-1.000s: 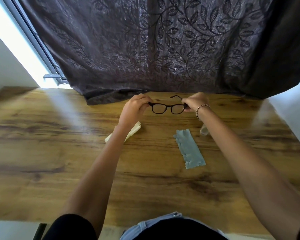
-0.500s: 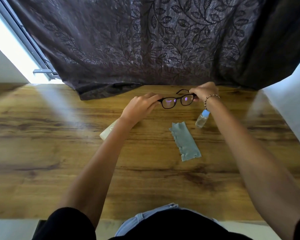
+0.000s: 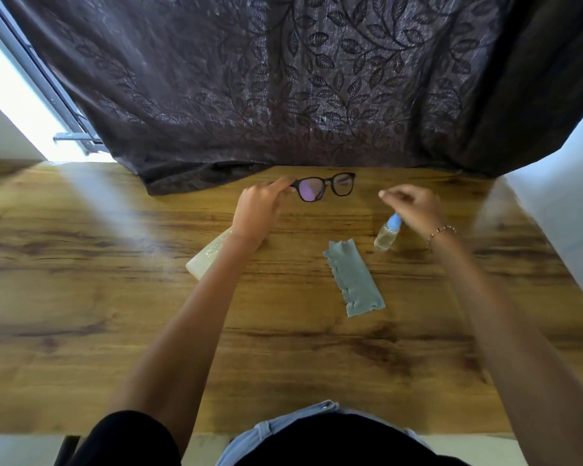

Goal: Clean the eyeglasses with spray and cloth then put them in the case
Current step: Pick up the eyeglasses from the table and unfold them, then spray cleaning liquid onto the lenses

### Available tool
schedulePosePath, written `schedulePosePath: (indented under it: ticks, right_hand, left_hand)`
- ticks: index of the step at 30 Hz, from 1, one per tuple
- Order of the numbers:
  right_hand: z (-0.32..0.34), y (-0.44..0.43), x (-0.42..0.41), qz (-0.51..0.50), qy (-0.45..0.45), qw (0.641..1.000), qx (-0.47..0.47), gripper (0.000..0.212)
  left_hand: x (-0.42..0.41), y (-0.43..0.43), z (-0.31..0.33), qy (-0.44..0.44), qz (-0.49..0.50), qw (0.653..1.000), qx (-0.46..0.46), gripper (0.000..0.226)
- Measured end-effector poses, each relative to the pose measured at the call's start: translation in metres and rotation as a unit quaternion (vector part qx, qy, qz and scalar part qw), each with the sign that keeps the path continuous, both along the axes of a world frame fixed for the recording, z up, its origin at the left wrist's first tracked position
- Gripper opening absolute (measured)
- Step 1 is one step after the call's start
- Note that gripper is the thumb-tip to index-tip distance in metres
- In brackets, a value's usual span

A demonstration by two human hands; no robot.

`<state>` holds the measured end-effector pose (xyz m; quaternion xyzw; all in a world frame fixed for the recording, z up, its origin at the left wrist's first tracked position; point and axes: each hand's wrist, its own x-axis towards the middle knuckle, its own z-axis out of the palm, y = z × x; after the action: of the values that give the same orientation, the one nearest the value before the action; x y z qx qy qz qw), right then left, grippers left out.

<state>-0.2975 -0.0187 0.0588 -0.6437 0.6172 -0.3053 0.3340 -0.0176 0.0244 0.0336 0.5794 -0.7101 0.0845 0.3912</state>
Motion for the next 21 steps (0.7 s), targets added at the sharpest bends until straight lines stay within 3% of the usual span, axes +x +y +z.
schedulePosePath:
  ticks: [3,7,11,16,19,21]
  right_hand:
    - [-0.012,0.008,-0.019,0.031,-0.034,0.998,0.048,0.047]
    - [-0.037,0.017,-0.029,0.060,-0.003,0.995,0.077,0.069]
    - [-0.060,0.020,-0.026,0.030,-0.013,0.997,0.066,0.049]
    - [-0.045,0.030,-0.009,-0.020,-0.086,0.995,0.039,0.060]
    - [-0.028,0.039,0.009,0.020,-0.182,0.983,-0.004,0.052]
    - [-0.020,0.044,0.022,0.065,-0.199,0.978,-0.020,0.048]
  left_hand:
    - [-0.002,0.002,0.000,0.032,0.009,0.999,0.002,0.020]
    - [-0.006,0.005,-0.002,0.078,0.001,0.997,0.018,0.041]
    - [-0.009,0.009,-0.005,0.101,-0.007,0.994,0.029,0.042]
    - [-0.006,0.014,-0.017,0.120,0.017,0.990,0.070,0.036]
    - [-0.006,0.015,-0.022,0.126,0.034,0.988,0.083,0.018]
    - [-0.008,0.016,-0.023,0.125,0.039,0.988,0.080,0.015]
